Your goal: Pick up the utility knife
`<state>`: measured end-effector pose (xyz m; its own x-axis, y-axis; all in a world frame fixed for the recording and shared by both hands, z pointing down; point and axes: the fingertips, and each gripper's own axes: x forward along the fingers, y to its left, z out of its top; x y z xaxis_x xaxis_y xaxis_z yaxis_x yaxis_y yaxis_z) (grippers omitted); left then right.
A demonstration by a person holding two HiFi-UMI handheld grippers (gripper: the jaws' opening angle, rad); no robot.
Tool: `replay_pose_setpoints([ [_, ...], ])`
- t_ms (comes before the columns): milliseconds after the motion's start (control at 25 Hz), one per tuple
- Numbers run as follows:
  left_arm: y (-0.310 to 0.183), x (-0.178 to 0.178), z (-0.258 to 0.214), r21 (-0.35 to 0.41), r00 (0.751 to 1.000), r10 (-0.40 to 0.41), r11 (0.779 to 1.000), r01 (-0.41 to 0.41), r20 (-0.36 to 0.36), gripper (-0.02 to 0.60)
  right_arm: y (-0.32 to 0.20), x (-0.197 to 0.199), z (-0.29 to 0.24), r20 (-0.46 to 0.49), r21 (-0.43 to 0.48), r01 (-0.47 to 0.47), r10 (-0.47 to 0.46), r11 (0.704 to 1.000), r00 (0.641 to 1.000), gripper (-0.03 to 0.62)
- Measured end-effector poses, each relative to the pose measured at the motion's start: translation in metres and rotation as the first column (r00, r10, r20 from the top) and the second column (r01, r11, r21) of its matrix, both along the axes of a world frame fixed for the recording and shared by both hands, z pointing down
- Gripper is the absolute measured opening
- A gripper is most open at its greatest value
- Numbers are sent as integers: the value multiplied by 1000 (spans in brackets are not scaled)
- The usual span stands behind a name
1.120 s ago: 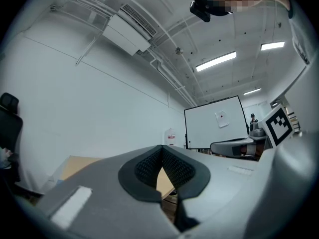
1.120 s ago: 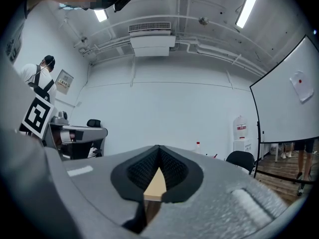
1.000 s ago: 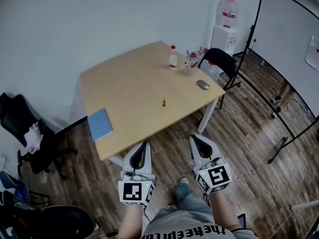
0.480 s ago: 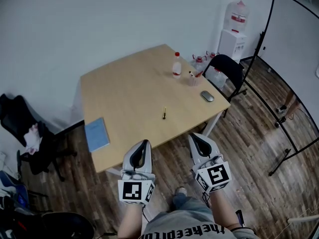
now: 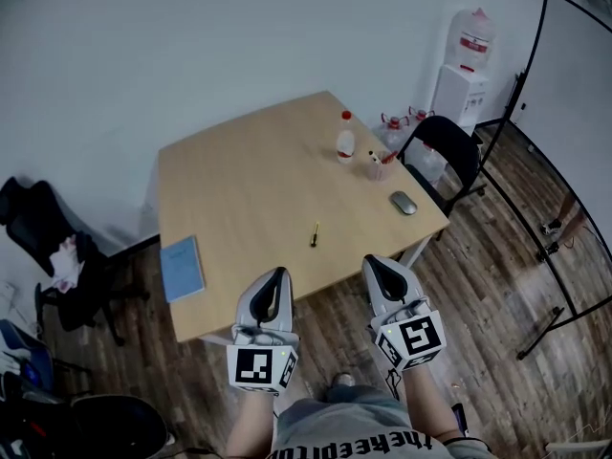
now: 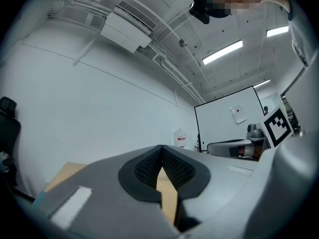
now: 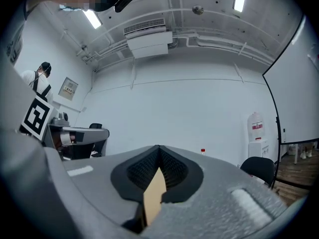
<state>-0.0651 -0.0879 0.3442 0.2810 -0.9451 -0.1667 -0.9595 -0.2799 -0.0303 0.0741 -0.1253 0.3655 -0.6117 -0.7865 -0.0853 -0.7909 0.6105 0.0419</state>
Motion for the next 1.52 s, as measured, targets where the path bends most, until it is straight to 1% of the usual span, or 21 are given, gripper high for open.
replay_pose_setpoints([
  [120,-8,3,3,0,1000,-11,1000,11,-2,20,-11,4,3,4,-5,8,-8,1000,1000,3],
  [360,-21,0,7,-26,999,-27,999,27,-16,20,-26,2,8,2,-22,20,-20,1000,1000,2],
  [520,-35,-4,15,-57,1000,-13,998,12,-20,20,-39,-3,14,0,-44,12,-12,999,1000,2],
  [680,-60,-6,27,-88,1000,5,996,-8,-26,20,-54,-4,17,-9,-59,-9,9,998,1000,3],
  [920,-102,-11,45,-163,999,47,985,-50,-22,20,-78,-11,23,-8,-80,-52,52,995,999,3],
  [1000,-117,-11,52,-197,997,71,978,-74,-24,22,-89,-13,24,-10,-84,-68,68,994,998,2],
  [1040,-125,-11,56,-215,996,83,973,-87,-26,35,-94,-14,24,-12,-87,-75,75,993,997,3],
  [1200,-153,-12,77,-294,992,120,948,-124,-31,49,-110,-19,26,-24,-97,-105,103,990,994,3],
  [1280,-166,-11,90,-336,990,138,931,-141,-31,68,-116,-20,28,-30,-101,-121,119,987,992,2],
  [1520,-202,-12,132,-454,983,178,874,-175,-37,97,-132,-25,33,-51,-114,-167,162,979,985,3],
])
